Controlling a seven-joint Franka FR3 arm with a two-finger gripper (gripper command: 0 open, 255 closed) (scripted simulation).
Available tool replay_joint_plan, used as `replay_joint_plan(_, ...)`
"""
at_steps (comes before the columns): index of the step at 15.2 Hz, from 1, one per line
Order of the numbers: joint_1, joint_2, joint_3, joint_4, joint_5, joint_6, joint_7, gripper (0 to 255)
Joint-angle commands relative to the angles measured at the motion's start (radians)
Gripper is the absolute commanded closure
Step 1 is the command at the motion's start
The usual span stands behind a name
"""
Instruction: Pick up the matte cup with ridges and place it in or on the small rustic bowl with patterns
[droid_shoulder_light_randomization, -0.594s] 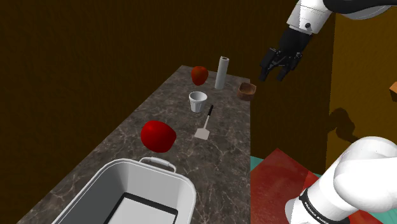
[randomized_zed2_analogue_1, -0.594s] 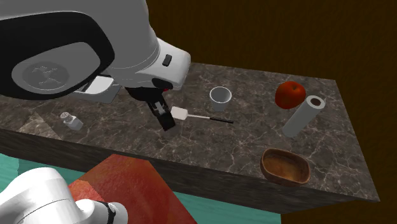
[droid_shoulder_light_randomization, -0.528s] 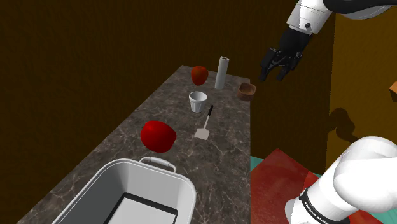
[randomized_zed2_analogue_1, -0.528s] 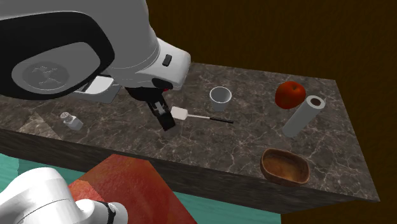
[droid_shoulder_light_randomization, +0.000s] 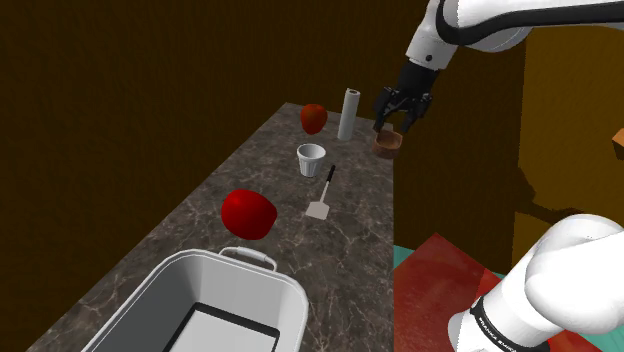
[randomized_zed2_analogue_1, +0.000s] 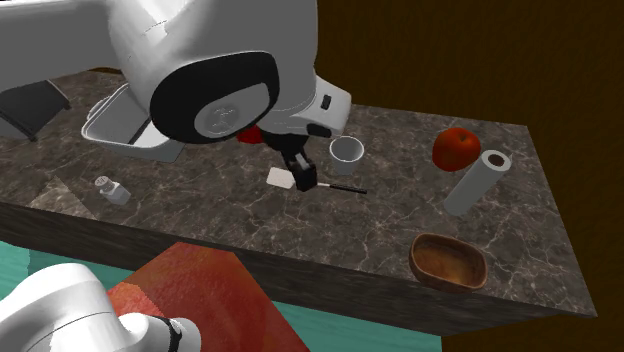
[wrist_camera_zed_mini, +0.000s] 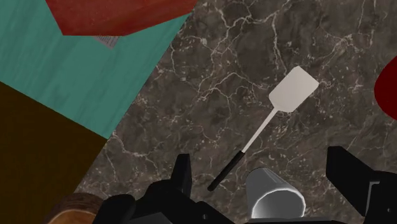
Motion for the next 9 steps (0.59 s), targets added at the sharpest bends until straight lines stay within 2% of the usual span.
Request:
replay_joint_plan(1,0.004,0.075,-0.006,0.02,0.013,0.05,-0.005,0)
replay_joint_plan(9,0.018,0.39,-0.025,0.174,0.078,0.181,-0.031,0)
